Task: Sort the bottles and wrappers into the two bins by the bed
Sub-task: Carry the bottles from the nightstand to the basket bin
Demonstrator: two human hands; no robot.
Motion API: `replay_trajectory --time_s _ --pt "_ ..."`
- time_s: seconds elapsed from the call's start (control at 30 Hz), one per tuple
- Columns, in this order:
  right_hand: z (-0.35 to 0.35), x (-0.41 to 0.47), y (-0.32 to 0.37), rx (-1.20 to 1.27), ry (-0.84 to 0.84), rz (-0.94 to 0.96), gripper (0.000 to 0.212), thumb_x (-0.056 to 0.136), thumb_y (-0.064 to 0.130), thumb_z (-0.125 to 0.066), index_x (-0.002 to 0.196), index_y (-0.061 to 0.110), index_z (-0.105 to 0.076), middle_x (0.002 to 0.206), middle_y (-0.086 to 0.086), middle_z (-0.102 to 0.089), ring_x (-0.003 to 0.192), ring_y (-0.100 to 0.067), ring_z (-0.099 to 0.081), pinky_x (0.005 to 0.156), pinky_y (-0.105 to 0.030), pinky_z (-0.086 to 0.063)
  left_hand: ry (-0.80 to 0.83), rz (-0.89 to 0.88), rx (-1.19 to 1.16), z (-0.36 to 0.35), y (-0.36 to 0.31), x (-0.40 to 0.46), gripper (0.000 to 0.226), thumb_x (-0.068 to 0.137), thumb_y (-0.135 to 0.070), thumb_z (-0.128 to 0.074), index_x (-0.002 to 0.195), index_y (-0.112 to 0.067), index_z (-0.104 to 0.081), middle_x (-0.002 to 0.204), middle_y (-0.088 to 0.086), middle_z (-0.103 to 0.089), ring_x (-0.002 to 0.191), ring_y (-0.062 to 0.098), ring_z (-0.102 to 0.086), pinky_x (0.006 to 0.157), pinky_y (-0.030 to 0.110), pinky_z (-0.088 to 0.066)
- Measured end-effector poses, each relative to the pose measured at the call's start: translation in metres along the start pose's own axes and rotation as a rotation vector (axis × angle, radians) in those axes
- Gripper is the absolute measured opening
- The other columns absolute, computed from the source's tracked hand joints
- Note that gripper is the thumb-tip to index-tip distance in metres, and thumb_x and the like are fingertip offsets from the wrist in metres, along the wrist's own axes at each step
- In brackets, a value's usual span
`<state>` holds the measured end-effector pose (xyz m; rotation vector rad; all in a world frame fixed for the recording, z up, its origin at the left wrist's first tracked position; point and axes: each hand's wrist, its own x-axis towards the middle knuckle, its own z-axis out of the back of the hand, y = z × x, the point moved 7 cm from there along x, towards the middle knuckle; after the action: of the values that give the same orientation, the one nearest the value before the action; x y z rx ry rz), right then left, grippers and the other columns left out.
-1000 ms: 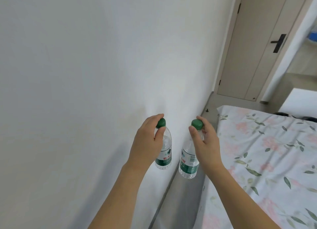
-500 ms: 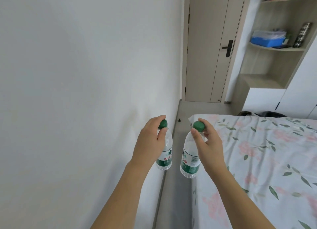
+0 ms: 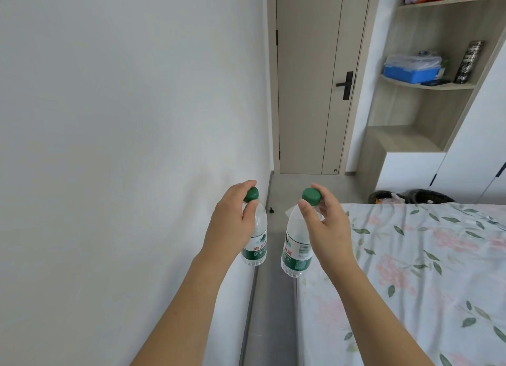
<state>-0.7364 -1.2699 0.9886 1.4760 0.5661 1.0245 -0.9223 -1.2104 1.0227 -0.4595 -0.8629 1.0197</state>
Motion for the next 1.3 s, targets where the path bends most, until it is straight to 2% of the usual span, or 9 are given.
replay_trajectory --time_s 0.27,0.47,0.63,0.77,0.9,1.07,1.17,1.3 --pt "0.022 0.117 -0.037 -0.065 -0.086 -0.01 0.035 0.091 0.027 -0.064 0.124 0.033 -0.056 0.117 0.017 -0.061 0.113 -0.003 -0.054 0.102 -0.028 -0.044 0.054 -0.049 -0.086 -0.085 0.009 0.122 0.039 0.098 -0.014 -0.052 0.134 -0.027 -0.053 0.124 -0.021 -0.052 0.114 0.004 -0.053 0.103 0.025 -0.044" --pt "0.036 0.25 -0.058 -0.117 -0.191 0.025 0.034 0.091 0.027 -0.064 0.124 0.034 -0.055 0.115 0.018 -0.062 0.11 -0.001 -0.056 0.101 -0.028 -0.045 0.103 -0.125 -0.147 -0.163 0.018 0.257 0.038 0.098 -0.015 -0.053 0.134 -0.025 -0.053 0.129 -0.012 -0.056 0.117 0.009 -0.053 0.104 0.03 -0.044" --pt "0.048 0.357 -0.069 -0.161 -0.297 0.027 0.037 0.09 0.029 -0.065 0.127 0.032 -0.056 0.116 0.016 -0.063 0.112 -0.004 -0.057 0.102 -0.033 -0.046 0.149 -0.157 -0.196 -0.213 0.017 0.375 0.038 0.097 -0.015 -0.053 0.133 -0.026 -0.054 0.128 -0.009 -0.057 0.115 0.011 -0.053 0.103 0.034 -0.045" --pt "0.059 0.41 -0.071 -0.173 -0.351 0.029 0.036 0.091 0.029 -0.064 0.126 0.033 -0.056 0.113 0.02 -0.062 0.11 0.0 -0.057 0.1 -0.028 -0.045 0.165 -0.176 -0.221 -0.24 0.012 0.443 0.038 0.097 -0.017 -0.052 0.133 -0.029 -0.053 0.128 -0.01 -0.056 0.117 0.013 -0.053 0.102 0.04 -0.045" --pt "0.061 0.441 -0.086 -0.186 -0.361 0.02 0.035 0.091 0.029 -0.062 0.125 0.034 -0.055 0.11 0.024 -0.061 0.11 0.001 -0.056 0.097 -0.024 -0.044 0.133 -0.175 -0.251 -0.254 0.02 0.472 0.037 0.096 -0.016 -0.053 0.132 -0.027 -0.054 0.128 -0.009 -0.057 0.116 0.015 -0.054 0.102 0.042 -0.045" --pt "0.045 0.488 -0.129 -0.17 -0.338 -0.013 0.035 0.091 0.028 -0.063 0.125 0.035 -0.055 0.112 0.025 -0.06 0.109 0.005 -0.055 0.097 -0.022 -0.044 0.156 -0.174 -0.246 -0.291 0.059 0.505 0.038 0.096 -0.015 -0.054 0.132 -0.028 -0.054 0.127 -0.011 -0.058 0.117 0.013 -0.055 0.103 0.04 -0.045" --pt "0.041 0.536 -0.159 -0.207 -0.352 -0.023 0.033 0.091 0.027 -0.063 0.122 0.035 -0.056 0.108 0.025 -0.062 0.108 0.002 -0.057 0.096 -0.024 -0.045 0.149 -0.129 -0.279 -0.325 0.087 0.555 0.037 0.095 -0.014 -0.056 0.13 -0.026 -0.057 0.124 -0.009 -0.059 0.115 0.013 -0.056 0.102 0.039 -0.046" --pt "0.045 0.62 -0.187 -0.233 -0.457 -0.038 0.03 0.091 0.023 -0.064 0.119 0.032 -0.057 0.107 0.022 -0.063 0.105 0.004 -0.058 0.095 -0.024 -0.047 0.23 -0.152 -0.295 -0.378 0.101 0.643 0.037 0.095 -0.012 -0.055 0.13 -0.024 -0.057 0.12 -0.011 -0.058 0.112 0.012 -0.056 0.1 0.031 -0.045"
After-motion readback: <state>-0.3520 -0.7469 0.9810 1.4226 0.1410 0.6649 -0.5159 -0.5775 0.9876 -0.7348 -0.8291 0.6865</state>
